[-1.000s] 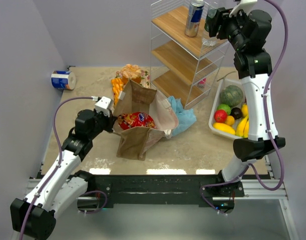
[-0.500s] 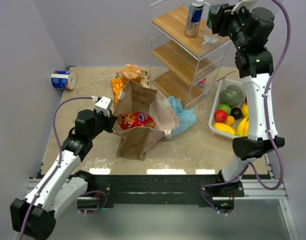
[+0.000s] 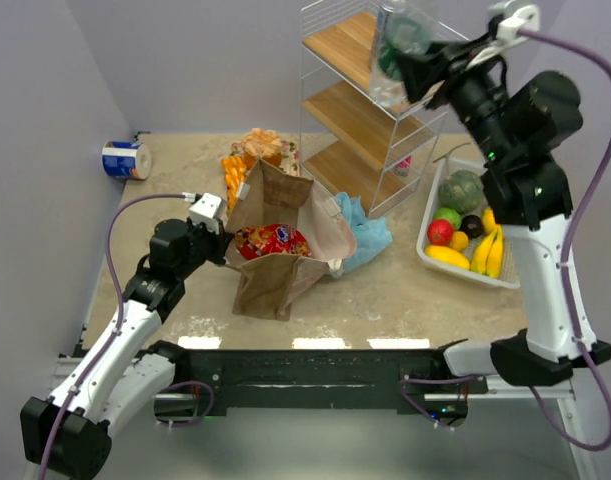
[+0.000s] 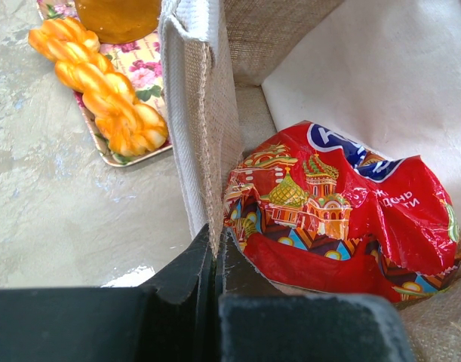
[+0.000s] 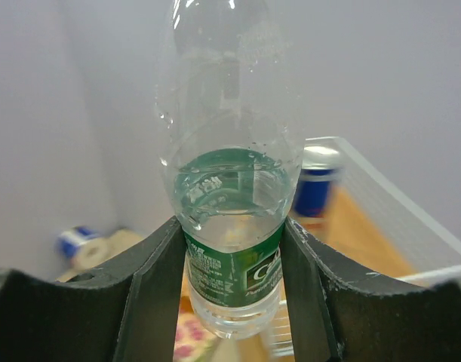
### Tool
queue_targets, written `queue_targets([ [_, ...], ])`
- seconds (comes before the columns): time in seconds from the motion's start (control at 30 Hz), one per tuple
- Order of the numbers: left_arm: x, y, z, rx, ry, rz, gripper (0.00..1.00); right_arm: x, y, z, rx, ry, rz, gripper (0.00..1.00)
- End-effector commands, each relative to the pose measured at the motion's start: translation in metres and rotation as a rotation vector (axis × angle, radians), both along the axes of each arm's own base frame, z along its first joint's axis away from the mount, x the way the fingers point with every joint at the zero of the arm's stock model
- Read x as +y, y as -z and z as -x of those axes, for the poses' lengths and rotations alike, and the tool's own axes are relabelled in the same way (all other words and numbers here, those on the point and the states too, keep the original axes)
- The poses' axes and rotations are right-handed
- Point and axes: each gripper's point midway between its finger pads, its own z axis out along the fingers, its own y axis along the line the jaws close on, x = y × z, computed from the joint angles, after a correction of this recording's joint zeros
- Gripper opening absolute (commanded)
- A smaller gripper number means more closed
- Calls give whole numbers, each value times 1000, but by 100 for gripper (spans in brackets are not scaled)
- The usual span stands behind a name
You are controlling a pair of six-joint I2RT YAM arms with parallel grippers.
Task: Place the mixed food into the grocery bags and tie them
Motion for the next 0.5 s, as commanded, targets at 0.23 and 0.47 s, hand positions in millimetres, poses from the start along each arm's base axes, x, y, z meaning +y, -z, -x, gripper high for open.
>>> queue_targets([
  [0.23, -5, -28, -10, -104, 9, 23, 0, 192, 148, 72, 261, -453, 75, 5],
  [0.47, -6, -26, -12, -102, 14, 18, 0, 210, 286, 69, 549, -422, 181, 1],
])
